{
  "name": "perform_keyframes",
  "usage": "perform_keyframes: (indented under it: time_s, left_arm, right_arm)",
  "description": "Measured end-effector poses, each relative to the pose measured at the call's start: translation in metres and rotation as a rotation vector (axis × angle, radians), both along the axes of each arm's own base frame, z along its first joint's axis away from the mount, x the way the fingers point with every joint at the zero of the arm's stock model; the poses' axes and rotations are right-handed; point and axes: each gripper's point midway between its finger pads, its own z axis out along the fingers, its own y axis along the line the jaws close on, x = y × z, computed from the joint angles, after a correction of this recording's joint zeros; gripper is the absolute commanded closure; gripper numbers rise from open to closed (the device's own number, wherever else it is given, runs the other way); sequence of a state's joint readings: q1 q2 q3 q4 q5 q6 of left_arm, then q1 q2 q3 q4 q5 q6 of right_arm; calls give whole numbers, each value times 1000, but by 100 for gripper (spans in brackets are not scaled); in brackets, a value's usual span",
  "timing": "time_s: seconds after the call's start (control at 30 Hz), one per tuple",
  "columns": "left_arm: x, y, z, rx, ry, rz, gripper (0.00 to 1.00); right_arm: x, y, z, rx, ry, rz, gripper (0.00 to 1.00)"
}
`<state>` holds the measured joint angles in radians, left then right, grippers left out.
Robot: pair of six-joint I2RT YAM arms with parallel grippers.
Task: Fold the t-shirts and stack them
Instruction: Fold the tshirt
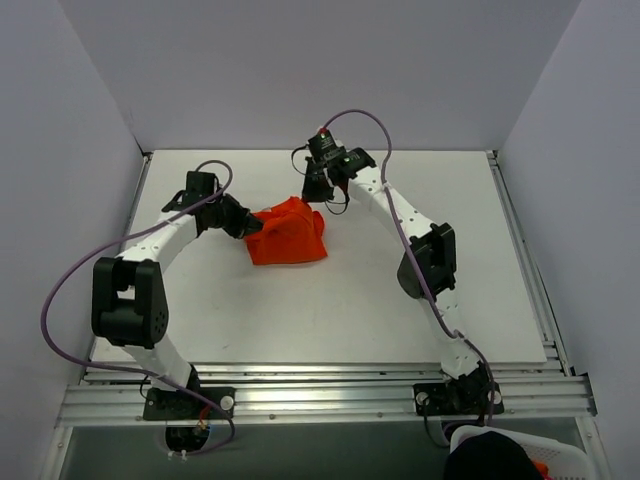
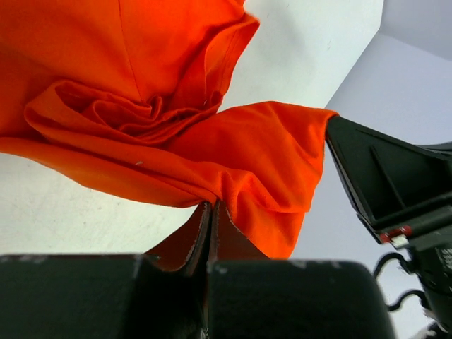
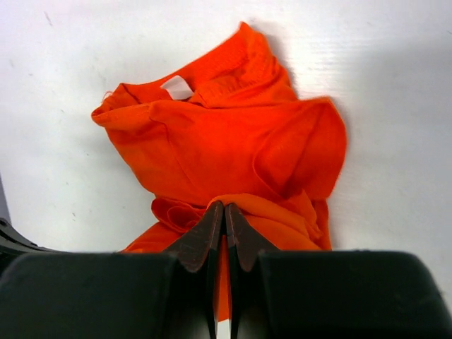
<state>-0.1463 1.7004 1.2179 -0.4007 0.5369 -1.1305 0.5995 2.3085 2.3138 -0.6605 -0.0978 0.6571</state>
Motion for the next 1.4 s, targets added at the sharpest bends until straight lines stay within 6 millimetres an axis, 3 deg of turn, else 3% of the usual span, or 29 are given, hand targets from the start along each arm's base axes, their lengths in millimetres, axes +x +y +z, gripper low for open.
perform_keyframes:
  time_s: [0.1,0.13,0.17,0.2,0.23,0.27,0.4,0.47,0.6,0.73,0.9,1.07,1.23,1.33,1.4]
  left_arm:
    - [19,19,0,-3,-18,45,98]
    - [28,28,-2,-6,-24,67,98]
    - [38,38,-6,-10,-24,90,91]
    - [50,49,-14,-11,-22,114,79]
    - [64,60,-21,-19,-18,135,34]
    - [80,71,-30,-28,-17,151,5]
    - [144,99,-76,-111,-16,181,6]
    - [161,101,-92,-186,-15,163,6]
    - [189,110,-67,-255,-137,177,6]
    - [197,117,-51,-296,-200,188,6]
    - [184,134,-45,-278,-196,204,6]
    - [171,152,-31,-114,-198,151,6]
    - [179,164,-10,62,-263,71,6]
    - [185,167,-18,141,-271,33,6]
    - [185,168,-36,167,-236,14,6]
  right_arm:
    - [18,18,-11,60,-26,14,99]
    - [26,24,-13,84,-39,15,90]
    - [34,28,-11,109,-58,10,70]
    - [43,32,-19,129,-63,0,32]
    - [50,38,-22,153,-74,-4,9]
    - [56,40,-25,167,-85,-6,0]
    - [77,33,-36,202,-101,-44,0]
    - [83,25,-37,207,-115,-61,0]
    - [78,-3,-42,157,-102,-93,0]
    - [59,-27,-30,107,-102,-91,0]
    - [26,-54,0,80,-122,-87,0]
    - [2,-74,26,81,-155,-98,0]
    - [-24,-89,31,69,-143,-111,0]
    - [-40,-100,34,59,-134,-125,0]
    - [-53,-109,40,53,-138,-136,0]
